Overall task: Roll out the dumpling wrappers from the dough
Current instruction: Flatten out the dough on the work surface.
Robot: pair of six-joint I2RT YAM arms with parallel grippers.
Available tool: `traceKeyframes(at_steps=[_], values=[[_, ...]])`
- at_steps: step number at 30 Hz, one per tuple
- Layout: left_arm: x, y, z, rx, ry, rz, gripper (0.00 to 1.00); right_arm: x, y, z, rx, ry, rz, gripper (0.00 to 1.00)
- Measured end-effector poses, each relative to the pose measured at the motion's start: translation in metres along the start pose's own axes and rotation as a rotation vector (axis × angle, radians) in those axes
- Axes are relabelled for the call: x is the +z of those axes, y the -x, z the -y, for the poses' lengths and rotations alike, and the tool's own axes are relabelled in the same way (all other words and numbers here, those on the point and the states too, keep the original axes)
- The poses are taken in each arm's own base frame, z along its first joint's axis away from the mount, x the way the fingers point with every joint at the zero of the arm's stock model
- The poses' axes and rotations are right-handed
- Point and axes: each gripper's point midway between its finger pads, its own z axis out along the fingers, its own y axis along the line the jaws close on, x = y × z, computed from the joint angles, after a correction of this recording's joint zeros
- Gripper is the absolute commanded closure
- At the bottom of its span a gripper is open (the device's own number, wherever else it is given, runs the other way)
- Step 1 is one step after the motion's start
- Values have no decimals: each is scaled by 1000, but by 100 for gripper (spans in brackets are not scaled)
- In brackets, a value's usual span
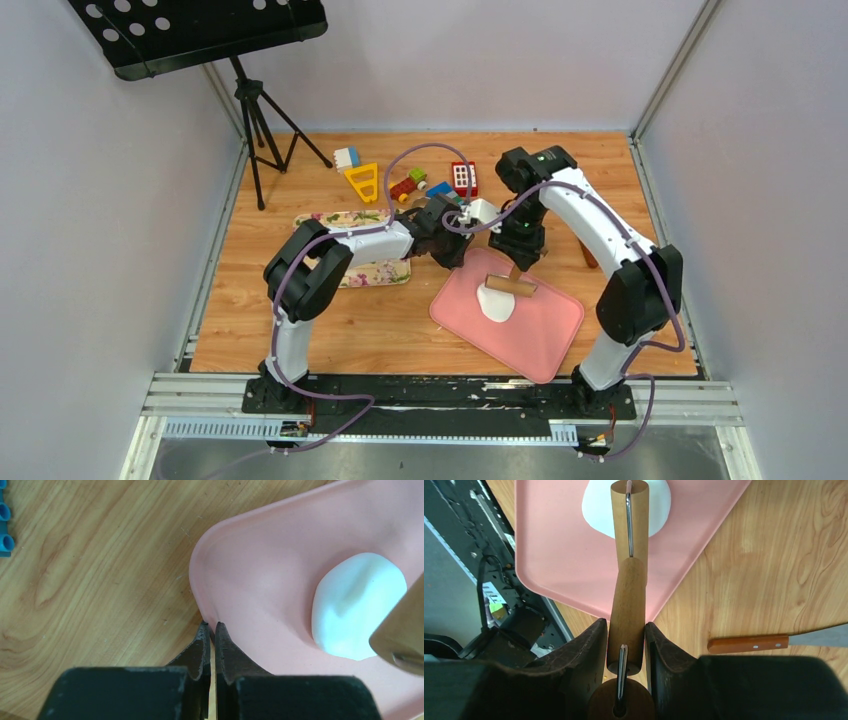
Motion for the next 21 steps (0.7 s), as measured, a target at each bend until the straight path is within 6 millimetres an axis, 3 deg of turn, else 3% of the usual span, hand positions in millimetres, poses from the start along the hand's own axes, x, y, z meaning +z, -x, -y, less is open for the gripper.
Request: traceKeyframes(at_steps=[3, 9, 21], values=[[0, 0, 0, 0, 0, 0, 100, 8, -9, 1, -2, 0, -50, 100], [0, 0, 0, 0, 0, 0, 100, 47, -29, -15, -46, 82, -208, 100], [0, 0, 0, 0, 0, 1, 100, 52, -36, -35, -125, 100, -234, 100]])
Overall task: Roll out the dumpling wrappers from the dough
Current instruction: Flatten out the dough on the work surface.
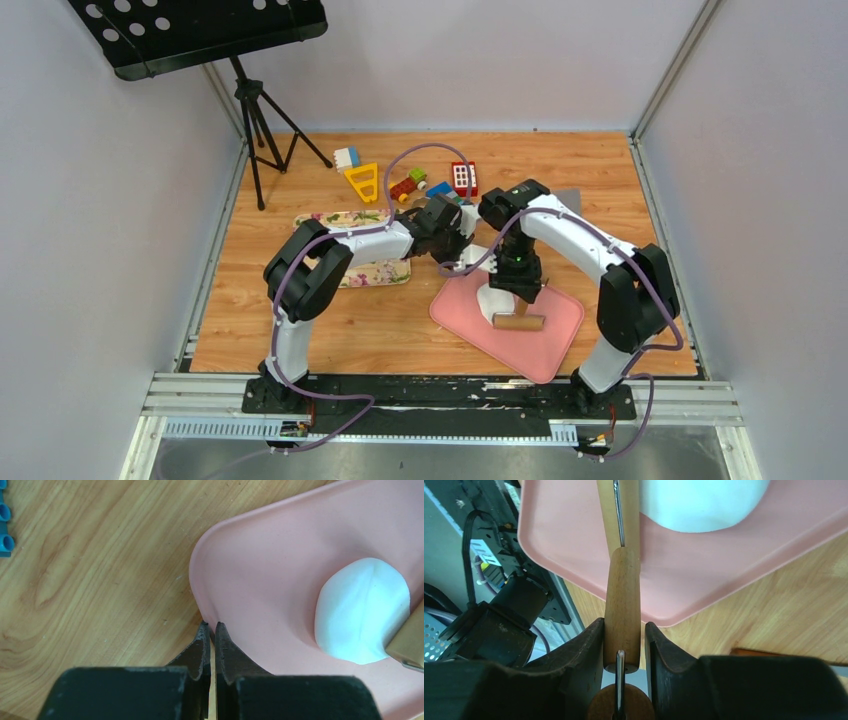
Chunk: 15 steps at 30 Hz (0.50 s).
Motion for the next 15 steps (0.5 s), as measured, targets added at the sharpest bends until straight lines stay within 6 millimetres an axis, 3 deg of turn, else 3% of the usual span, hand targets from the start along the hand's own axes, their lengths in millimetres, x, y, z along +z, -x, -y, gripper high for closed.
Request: traceKeyframes(at_steps=[6, 11, 14, 15], values=[[0, 0, 0, 0, 0, 0, 100, 12, -3, -29, -20, 115, -27, 100], [0, 0, 0, 0, 0, 0, 100, 10, -2, -31, -31, 122, -25, 100], [0, 0, 0, 0, 0, 0, 100, -8, 11, -17, -43, 54, 25, 100], [0, 0, 0, 0, 0, 0, 100, -30, 24, -2, -47, -28, 85, 100]])
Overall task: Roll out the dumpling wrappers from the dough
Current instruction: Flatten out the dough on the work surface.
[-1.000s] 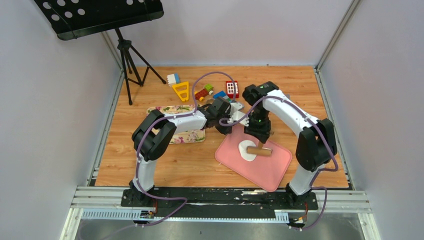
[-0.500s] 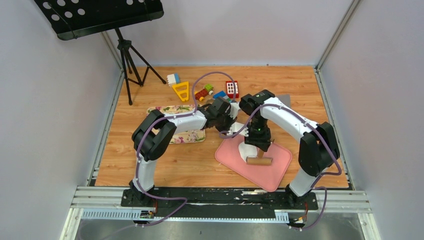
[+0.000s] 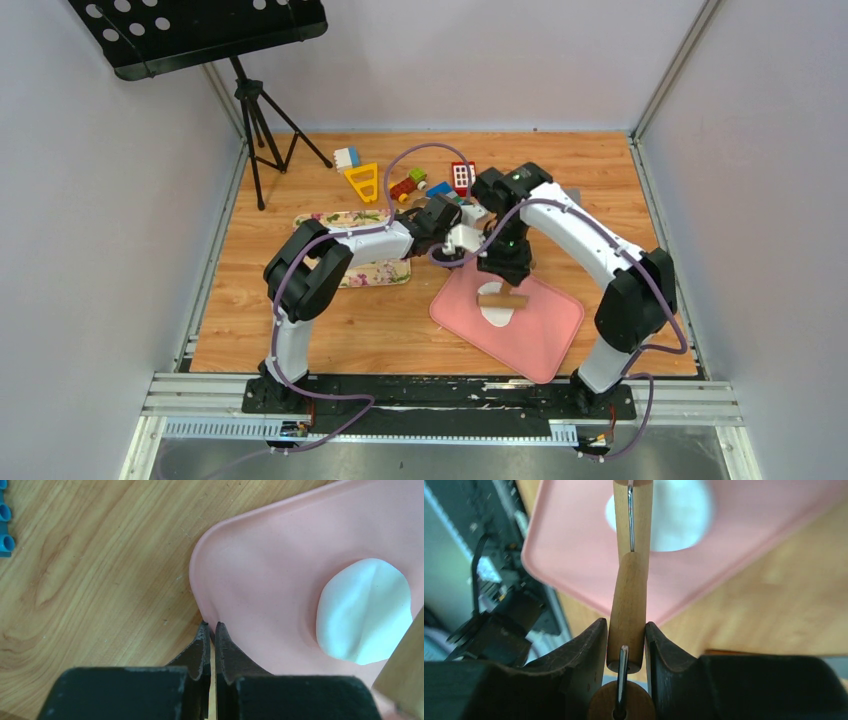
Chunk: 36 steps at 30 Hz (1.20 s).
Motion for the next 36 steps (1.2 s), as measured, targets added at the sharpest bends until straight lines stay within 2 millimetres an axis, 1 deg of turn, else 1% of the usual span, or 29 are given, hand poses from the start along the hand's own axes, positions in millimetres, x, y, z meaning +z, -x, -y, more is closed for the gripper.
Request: traceKeyframes(at_steps=[1, 2, 4, 5, 6, 7, 8, 11, 15, 17, 21, 23, 27, 29, 32, 34, 36], values=[[0, 0, 0, 0, 0, 0, 100, -5, 4, 4, -3, -22, 17, 100], [0, 0, 0, 0, 0, 0, 100, -19, 13, 13, 2, -70, 54, 100], [0, 0, 0, 0, 0, 0, 100, -39, 25, 29, 27, -131, 115, 100], [0, 0, 0, 0, 1, 1, 100, -46, 30, 37, 49, -152, 142, 100], [0, 0, 0, 0, 0, 1, 100, -47, 31, 43, 76, -156, 157, 100], [0, 0, 0, -1, -3, 0, 100, -45, 31, 47, 93, -143, 164, 100], [0, 0, -1, -10, -10, 5, 100, -41, 31, 48, 125, -115, 177, 100], [-2, -1, -6, -32, -17, 7, 100, -28, 22, 47, 239, -30, 178, 100], [-1, 0, -6, -27, -5, 9, 100, -14, 12, 49, 398, 49, 197, 100], [0, 0, -5, -22, 4, 12, 100, -10, 10, 48, 466, 84, 217, 100], [0, 1, -6, -33, 20, 16, 100, -11, 17, 39, 556, 148, 285, 100], [0, 0, -6, -54, 34, 26, 100, -10, 21, 31, 599, 184, 316, 100], [0, 0, -7, -106, 58, 42, 100, -12, 20, 15, 660, 219, 350, 100], [-1, 0, -7, -124, 72, 50, 100, -17, 15, 12, 674, 207, 369, 100], [-1, -1, -8, -146, 86, 55, 100, -22, 3, 12, 697, 175, 387, 100], [-1, -1, -9, -156, 91, 56, 100, -21, -4, 13, 707, 161, 381, 100], [-1, -1, -8, -161, 93, 56, 100, -15, -10, 14, 719, 157, 364, 100]])
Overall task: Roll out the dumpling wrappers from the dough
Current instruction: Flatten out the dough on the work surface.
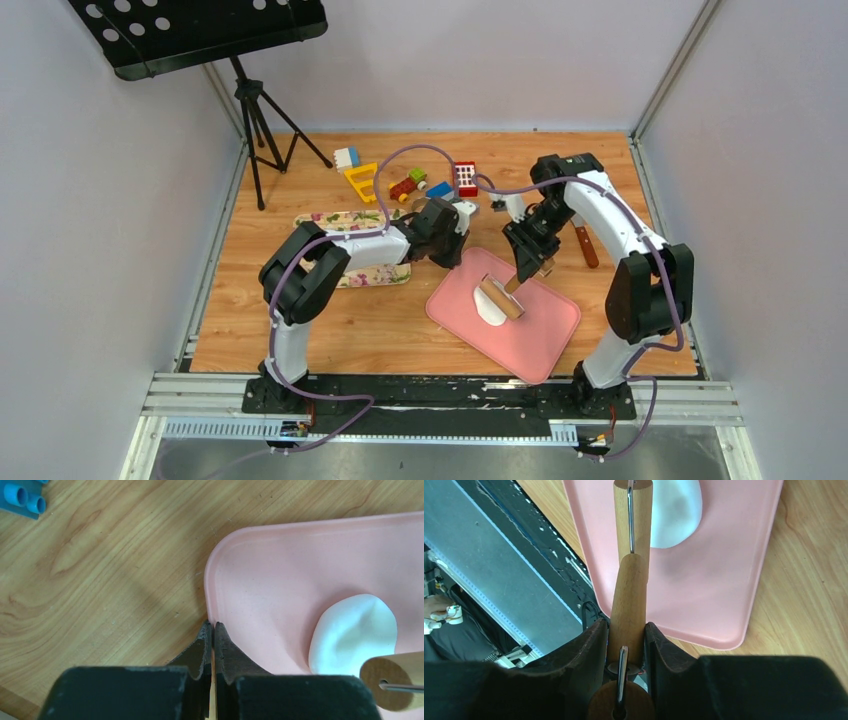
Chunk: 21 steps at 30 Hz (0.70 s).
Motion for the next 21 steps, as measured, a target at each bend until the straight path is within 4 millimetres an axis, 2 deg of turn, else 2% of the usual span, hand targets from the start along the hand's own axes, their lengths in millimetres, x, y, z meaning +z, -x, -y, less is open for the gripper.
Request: traceKeyframes(at_steps=[4, 12, 21], values=[[0, 0, 0, -4, 4, 1, 100, 8, -5, 6, 2, -14, -18, 100], [0, 0, 0, -7, 4, 1, 100, 24, 4, 15, -22, -32, -25, 100], [0, 0, 0, -9, 3, 0, 100, 46, -3, 2, -61, -7, -86, 100]])
